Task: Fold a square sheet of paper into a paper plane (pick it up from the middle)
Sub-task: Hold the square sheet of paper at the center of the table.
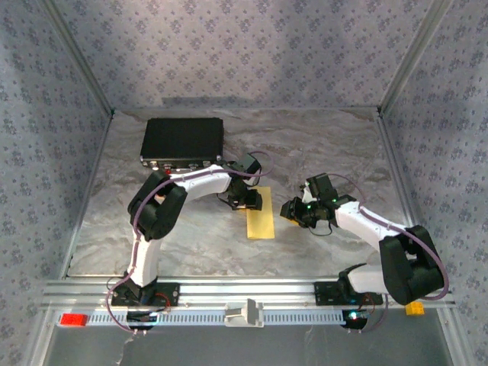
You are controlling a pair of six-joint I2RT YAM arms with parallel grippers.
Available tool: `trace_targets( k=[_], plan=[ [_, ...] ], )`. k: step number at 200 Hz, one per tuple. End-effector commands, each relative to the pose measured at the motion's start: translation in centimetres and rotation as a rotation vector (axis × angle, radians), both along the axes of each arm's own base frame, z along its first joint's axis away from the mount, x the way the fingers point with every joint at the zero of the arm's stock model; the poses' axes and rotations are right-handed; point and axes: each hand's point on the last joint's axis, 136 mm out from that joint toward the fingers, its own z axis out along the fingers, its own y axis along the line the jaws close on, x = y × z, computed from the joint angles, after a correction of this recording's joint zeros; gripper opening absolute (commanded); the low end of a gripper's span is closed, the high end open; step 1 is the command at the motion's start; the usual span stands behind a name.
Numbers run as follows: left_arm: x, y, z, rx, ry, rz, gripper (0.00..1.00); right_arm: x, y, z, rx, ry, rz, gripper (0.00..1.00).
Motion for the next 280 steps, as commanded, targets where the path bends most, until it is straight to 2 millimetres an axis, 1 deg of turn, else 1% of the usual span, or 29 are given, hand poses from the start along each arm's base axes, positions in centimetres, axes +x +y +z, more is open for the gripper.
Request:
trace_targets(
  k=[1,13,46,53,63,86,124,156,177,212,235,252,280],
  plan=[
    [-0.5,2.9,-6.2,0.164,0.024,-0.007,0.48,0.6,0.6,0.5,0.012,-0.025,0.024,0.36],
    [-0.5,2.9,-6.2,0.164,0.024,-0.007,0.48,0.7,1.0,0.8,0.035,-0.032,0.033,0.32],
    [-0.6,2.8,-6.3,0.163,0.025,-0.005,0.48,1.8,2.5,0.9,0.081,-0.038,0.058,0.12],
    [-0.5,2.9,-6.3,0.165,0.026,-0.003,0.48,2.1,2.8,0.8,0.085,-0.035,0.063,0.07],
    [-0.5,2.8,-6.3,0.162,0.025,-0.003,0.48,2.5,3.3,0.6,0.090,-0.028,0.070,0.03],
    [-0.6,2.9,-6.4,0.164,0.029,-0.003,0.48,3.4,4.5,0.5,0.094,-0.034,0.085,0.01],
    [-0.6,2.8,-6.5,0.162,0.027,-0.001,0.48,4.5,5.7,-0.8,0.094,-0.012,0.085,0.00],
    [-0.6,2.8,-6.5,0.162,0.029,0.002,0.48,4.6,6.1,-1.9,0.091,0.012,0.094,0.00],
    [-0.6,2.8,-6.7,0.163,0.030,0.002,0.48,4.7,6.3,-2.2,0.100,0.018,0.103,0.00],
    [-0.8,2.7,-6.8,0.164,0.034,0.000,0.48,4.7,7.1,-2.0,0.132,0.016,0.114,0.00],
    [-0.8,2.7,-6.8,0.164,0.035,0.001,0.48,4.6,7.4,-2.2,0.131,0.021,0.126,0.00],
    [-0.9,2.6,-6.9,0.163,0.035,-0.002,0.48,4.2,7.2,-3.2,0.110,0.045,0.130,0.00],
    [-0.9,2.6,-6.9,0.163,0.035,0.000,0.48,2.9,5.7,-5.7,0.032,0.085,0.130,0.00]
  ],
)
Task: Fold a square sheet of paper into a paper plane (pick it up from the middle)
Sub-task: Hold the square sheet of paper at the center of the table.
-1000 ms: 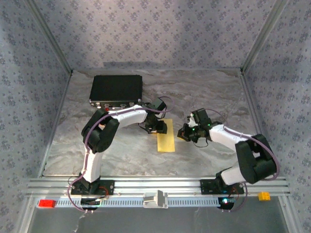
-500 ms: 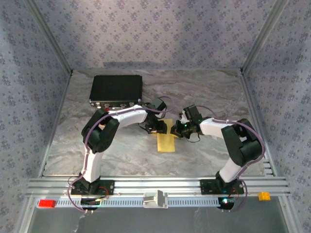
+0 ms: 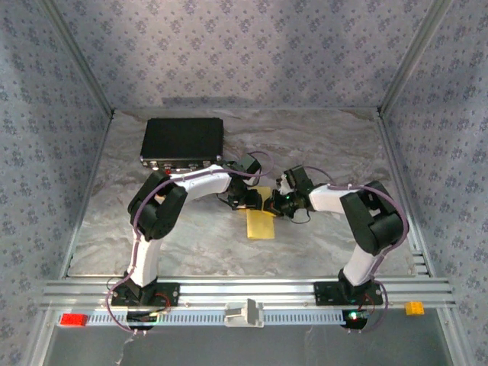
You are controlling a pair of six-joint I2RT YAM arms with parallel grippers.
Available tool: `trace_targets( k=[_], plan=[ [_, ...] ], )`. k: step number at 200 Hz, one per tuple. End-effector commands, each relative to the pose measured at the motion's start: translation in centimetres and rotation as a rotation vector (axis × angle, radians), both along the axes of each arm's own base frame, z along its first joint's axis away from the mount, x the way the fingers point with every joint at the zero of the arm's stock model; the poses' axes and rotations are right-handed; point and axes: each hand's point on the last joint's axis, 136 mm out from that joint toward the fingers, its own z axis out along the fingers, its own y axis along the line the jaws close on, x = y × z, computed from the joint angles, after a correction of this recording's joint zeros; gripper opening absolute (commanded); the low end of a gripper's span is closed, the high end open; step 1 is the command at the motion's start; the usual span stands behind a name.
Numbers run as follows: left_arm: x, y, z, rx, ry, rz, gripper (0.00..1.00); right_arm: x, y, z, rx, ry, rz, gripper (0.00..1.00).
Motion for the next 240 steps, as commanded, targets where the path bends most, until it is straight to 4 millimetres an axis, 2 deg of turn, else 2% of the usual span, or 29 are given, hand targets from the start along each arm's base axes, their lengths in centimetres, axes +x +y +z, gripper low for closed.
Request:
trace_targets(
  k=[1,29,49,65,97,110,120,135,173,194,216,240],
  plan=[
    [-0.8,2.7,-6.8,0.162,0.032,0.000,0.48,-1.3,-1.0,-2.1,-0.067,0.040,0.014,0.00],
    [-0.8,2.5,-6.5,0.153,0.029,0.006,0.48,-2.9,-3.2,-4.2,-0.165,0.065,0.010,0.00],
    [-0.3,2.0,-5.0,0.123,0.003,0.022,0.48,-3.4,-3.8,-4.7,-0.194,0.068,0.026,0.00],
    [0.5,1.4,-2.2,0.074,-0.048,0.045,0.51,-3.4,-4.0,-4.6,-0.197,0.057,0.040,0.00],
    [2.1,0.6,6.0,-0.084,-0.196,0.107,0.58,-2.8,-4.1,-4.1,-0.181,0.050,0.064,0.00],
    [2.2,0.3,8.3,-0.167,-0.230,0.130,0.61,-2.5,-3.9,-3.9,-0.165,0.046,0.065,0.00],
    [2.2,0.3,9.3,-0.223,-0.235,0.145,0.60,-2.5,-3.9,-3.9,-0.165,0.049,0.067,0.00],
    [1.7,-0.2,9.7,-0.321,-0.209,0.151,0.52,-2.5,-4.0,-4.0,-0.167,0.054,0.062,0.00],
    [0.5,-2.0,8.5,-0.465,-0.114,0.132,0.23,-2.6,-4.0,-4.0,-0.168,0.057,0.059,0.00],
    [0.2,-2.9,8.1,-0.511,-0.082,0.123,0.11,-2.5,-4.1,-4.0,-0.171,0.057,0.053,0.00],
    [0.2,-3.0,7.3,-0.514,-0.063,0.128,0.02,-2.5,-4.2,-4.1,-0.174,0.057,0.050,0.00],
    [0.0,-3.0,6.1,-0.503,-0.036,0.129,0.00,-2.5,-4.2,-4.1,-0.174,0.060,0.048,0.00]
  ],
)
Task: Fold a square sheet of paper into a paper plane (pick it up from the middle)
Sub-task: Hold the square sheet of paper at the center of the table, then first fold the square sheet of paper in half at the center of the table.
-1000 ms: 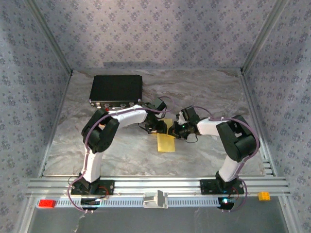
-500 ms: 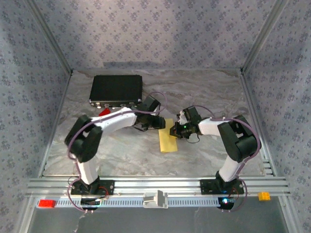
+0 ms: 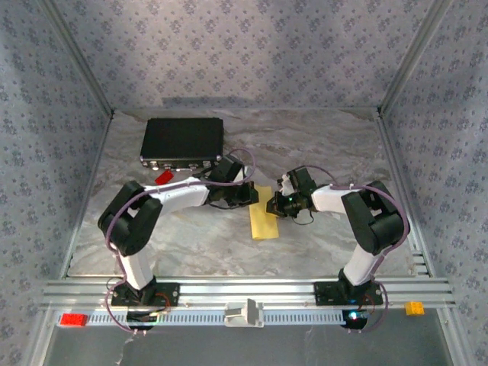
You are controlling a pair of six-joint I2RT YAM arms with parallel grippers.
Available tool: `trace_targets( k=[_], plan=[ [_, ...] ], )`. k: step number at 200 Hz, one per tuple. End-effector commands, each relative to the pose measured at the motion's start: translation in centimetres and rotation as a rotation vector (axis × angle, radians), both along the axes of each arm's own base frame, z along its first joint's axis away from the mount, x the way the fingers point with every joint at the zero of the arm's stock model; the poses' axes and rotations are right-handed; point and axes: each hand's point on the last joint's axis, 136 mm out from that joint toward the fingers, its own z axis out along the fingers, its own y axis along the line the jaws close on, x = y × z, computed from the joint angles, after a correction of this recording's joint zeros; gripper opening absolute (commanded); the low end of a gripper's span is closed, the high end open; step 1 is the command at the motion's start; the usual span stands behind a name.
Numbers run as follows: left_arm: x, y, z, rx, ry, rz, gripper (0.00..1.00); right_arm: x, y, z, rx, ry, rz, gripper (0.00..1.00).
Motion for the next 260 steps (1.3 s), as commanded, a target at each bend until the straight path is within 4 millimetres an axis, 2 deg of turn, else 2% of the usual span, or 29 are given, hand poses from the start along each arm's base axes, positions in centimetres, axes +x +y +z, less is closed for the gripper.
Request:
trace_targets(
  k=[1,28,79,165,182,227,238,260],
  plan=[
    [-0.2,-0.8,-0.2,-0.048,0.020,-0.021,0.00,-2.5,-3.0,-3.8,-0.157,0.129,-0.033,0.00],
    [-0.4,-0.3,-1.9,-0.030,0.050,-0.008,0.00,-2.5,-3.0,-3.7,-0.157,0.128,-0.035,0.00],
    [-0.2,0.4,-3.7,-0.042,0.063,0.004,0.00,-2.5,-3.1,-3.7,-0.156,0.129,-0.040,0.00],
    [-2.1,4.6,-9.5,0.123,0.107,0.012,0.00,-3.0,-3.2,-3.9,-0.161,0.129,-0.044,0.00],
    [-1.9,4.4,-8.7,0.109,0.097,0.010,0.00,-3.0,-3.3,-4.0,-0.163,0.131,-0.046,0.00],
    [1.3,1.5,-2.9,-0.014,0.000,-0.003,0.00,-3.0,-3.4,-4.1,-0.168,0.132,-0.046,0.00],
    [1.8,1.1,-2.6,-0.031,0.000,-0.006,0.00,-3.0,-3.3,-4.1,-0.165,0.133,-0.045,0.00],
    [2.0,0.9,-3.5,-0.031,0.017,-0.008,0.00,-3.0,-3.3,-4.1,-0.165,0.135,-0.045,0.00]
  ],
)
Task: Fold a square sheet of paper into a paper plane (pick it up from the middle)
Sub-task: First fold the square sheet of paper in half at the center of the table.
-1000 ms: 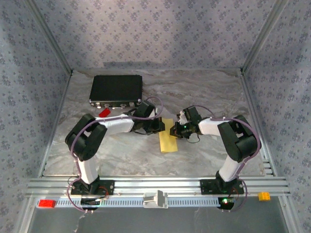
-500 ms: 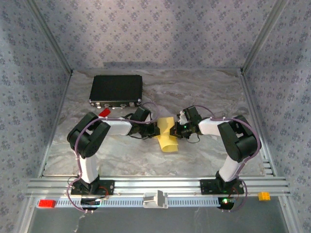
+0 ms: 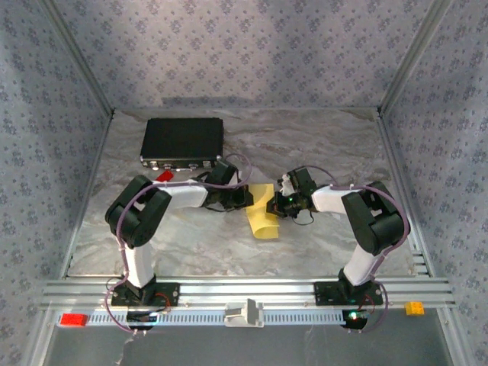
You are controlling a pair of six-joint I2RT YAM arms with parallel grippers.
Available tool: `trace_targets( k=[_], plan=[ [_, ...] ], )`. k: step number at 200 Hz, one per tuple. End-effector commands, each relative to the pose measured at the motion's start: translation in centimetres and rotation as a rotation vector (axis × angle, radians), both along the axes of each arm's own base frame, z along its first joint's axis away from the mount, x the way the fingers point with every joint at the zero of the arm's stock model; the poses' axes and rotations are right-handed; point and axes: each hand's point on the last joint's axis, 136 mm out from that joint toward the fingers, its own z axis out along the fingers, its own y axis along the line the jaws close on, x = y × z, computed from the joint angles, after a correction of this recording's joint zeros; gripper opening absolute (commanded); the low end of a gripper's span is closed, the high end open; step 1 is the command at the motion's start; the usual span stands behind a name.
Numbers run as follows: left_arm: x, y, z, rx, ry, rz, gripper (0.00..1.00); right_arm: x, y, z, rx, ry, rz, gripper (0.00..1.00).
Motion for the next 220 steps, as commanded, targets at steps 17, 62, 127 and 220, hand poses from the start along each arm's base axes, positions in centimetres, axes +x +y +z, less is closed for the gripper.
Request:
trace_targets(
  k=[17,62,127,220],
  plan=[
    [0.6,-0.5,-0.7,-0.034,0.022,-0.017,0.00,-2.9,-3.2,-4.1,-0.167,0.138,-0.043,0.00],
    [0.6,1.3,-4.0,0.016,0.073,0.017,0.00,-3.0,-3.2,-4.1,-0.167,0.139,-0.042,0.00],
    [1.8,1.3,-2.5,0.004,0.042,0.019,0.00,-3.0,-3.2,-4.1,-0.167,0.142,-0.042,0.00],
    [2.9,0.0,-2.7,-0.027,0.053,-0.038,0.00,-3.1,-3.3,-4.1,-0.167,0.146,-0.042,0.00]
  ],
)
